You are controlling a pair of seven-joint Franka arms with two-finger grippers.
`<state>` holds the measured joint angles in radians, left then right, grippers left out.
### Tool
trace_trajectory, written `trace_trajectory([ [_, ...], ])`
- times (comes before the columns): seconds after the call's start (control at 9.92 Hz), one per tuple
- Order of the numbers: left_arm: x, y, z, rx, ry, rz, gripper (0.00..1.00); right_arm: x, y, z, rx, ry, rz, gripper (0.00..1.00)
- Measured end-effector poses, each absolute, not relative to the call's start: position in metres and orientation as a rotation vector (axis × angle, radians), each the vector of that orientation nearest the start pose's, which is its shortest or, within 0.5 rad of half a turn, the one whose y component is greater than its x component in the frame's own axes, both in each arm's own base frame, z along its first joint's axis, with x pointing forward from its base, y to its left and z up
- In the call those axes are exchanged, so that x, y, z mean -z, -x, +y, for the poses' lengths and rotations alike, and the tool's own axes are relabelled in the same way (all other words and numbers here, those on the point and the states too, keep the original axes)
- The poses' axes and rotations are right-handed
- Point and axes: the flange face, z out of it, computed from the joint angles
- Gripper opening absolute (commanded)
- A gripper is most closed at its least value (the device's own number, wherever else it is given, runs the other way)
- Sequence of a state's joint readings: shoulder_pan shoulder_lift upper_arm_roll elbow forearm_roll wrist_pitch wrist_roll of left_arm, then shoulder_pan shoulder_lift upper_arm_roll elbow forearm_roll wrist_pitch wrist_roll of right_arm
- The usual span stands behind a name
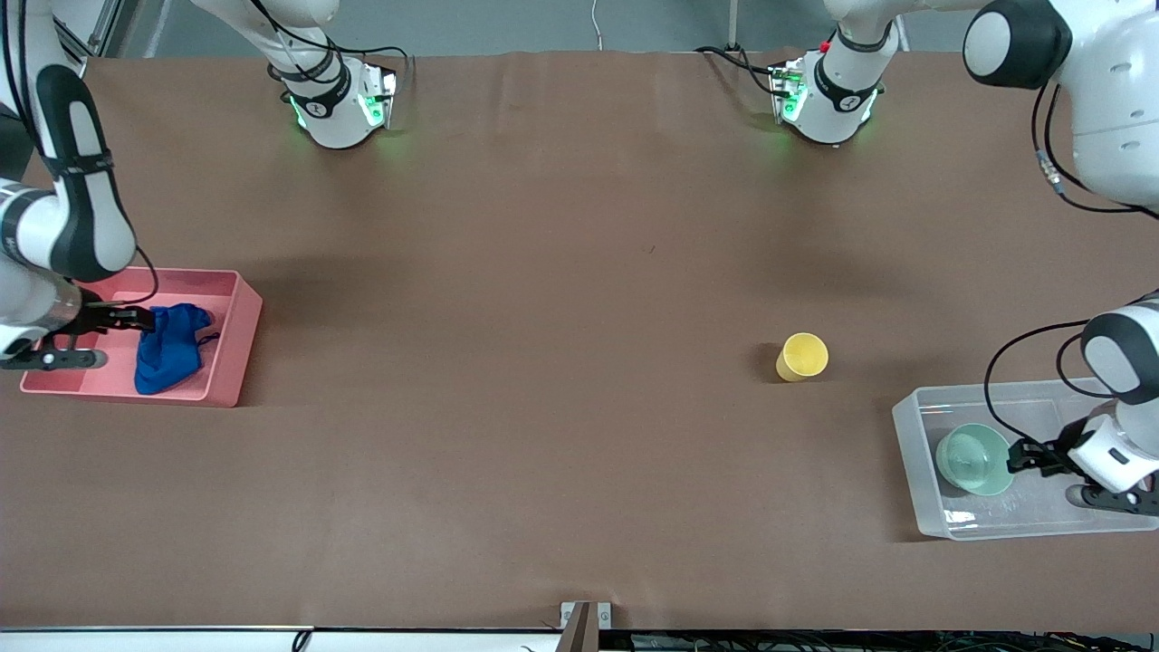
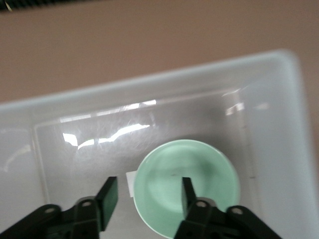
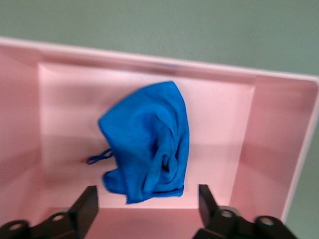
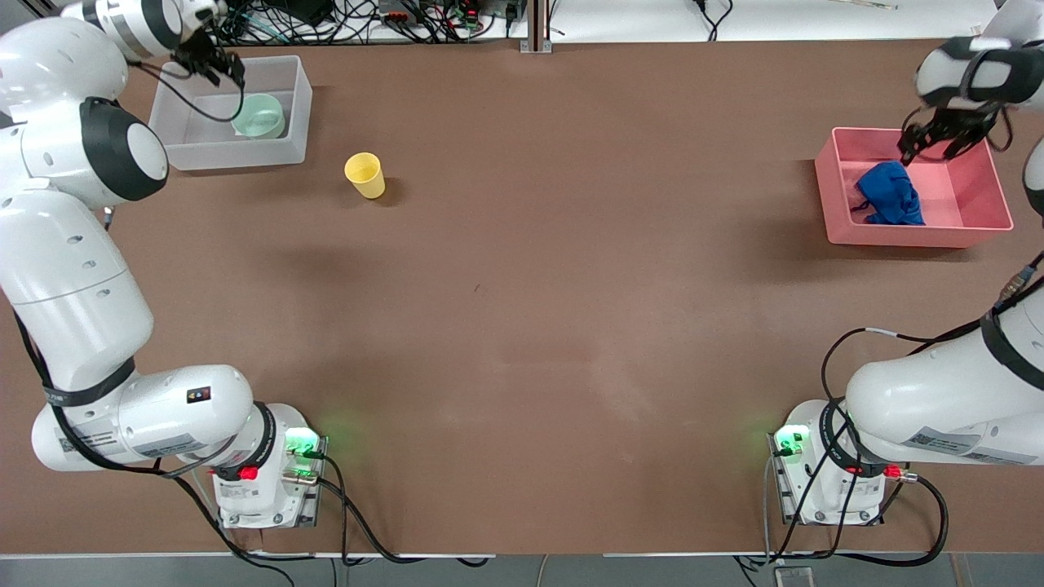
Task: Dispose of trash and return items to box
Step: 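Release the cloth and bowl, then move the left gripper to the yellow cup, then grasp the yellow cup with the left gripper and carry it over the bowl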
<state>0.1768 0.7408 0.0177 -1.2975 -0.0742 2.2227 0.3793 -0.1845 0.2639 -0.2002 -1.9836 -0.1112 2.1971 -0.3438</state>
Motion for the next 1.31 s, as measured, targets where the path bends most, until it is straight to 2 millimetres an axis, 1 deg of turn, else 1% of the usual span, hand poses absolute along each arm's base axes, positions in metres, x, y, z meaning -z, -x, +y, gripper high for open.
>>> trace_trajectory([
  [0.1,-0.355,-0.744,0.110,0.326,3.116,0.253,1.00,-0.378,-0.555,-0.206,-0.082,3.213,-0.022,1.00],
  [0.2,-0.380,-0.732,0.078,0.325,3.125,0.266,0.99,-0.422,-0.554,-0.188,-0.017,3.194,0.011,1.00],
  [0.3,-0.394,-0.713,0.047,0.304,3.141,0.251,0.99,-0.459,-0.550,-0.170,0.024,3.183,0.063,1.00],
  [0.4,-0.398,-0.690,0.019,0.262,3.158,0.234,0.98,-0.489,-0.545,-0.157,0.021,3.167,0.125,1.00],
  [0.5,-0.393,-0.664,-0.009,0.196,3.174,0.227,0.97,-0.521,-0.542,-0.144,0.001,3.150,0.172,1.00],
  [0.61,-0.378,-0.638,-0.036,0.125,3.185,0.218,0.96,-0.557,-0.541,-0.132,-0.004,3.138,0.206,1.00],
  [0.71,-0.357,-0.613,-0.060,0.077,3.189,0.211,0.93,-0.594,-0.540,-0.125,0.005,3.125,0.248,1.00],
  [0.81,-0.332,-0.594,-0.074,0.058,3.187,0.210,0.92,-0.625,-0.536,-0.120,0.017,3.102,0.279,1.00],
  [0.91,-0.307,-0.578,-0.078,0.050,3.184,0.211,0.88,-0.646,-0.531,-0.118,0.018,3.087,0.291,1.00],
  [1.01,-0.288,-0.567,-0.076,0.036,3.181,0.207,0.85,-0.653,-0.528,-0.119,0.015,3.084,0.295,1.00],
  [1.11,-0.274,-0.560,-0.078,0.019,3.179,0.212,0.83,-0.654,-0.528,-0.119,0.014,3.085,0.295,1.00],
  [1.21,-0.264,-0.558,-0.083,0.024,3.177,0.228,0.79,-0.652,-0.528,-0.119,0.007,3.084,0.295,1.00],
  [1.31,-0.253,-0.559,-0.088,0.044,3.176,0.239,0.65,-0.652,-0.529,-0.118,0.004,3.084,0.291,1.00],
])
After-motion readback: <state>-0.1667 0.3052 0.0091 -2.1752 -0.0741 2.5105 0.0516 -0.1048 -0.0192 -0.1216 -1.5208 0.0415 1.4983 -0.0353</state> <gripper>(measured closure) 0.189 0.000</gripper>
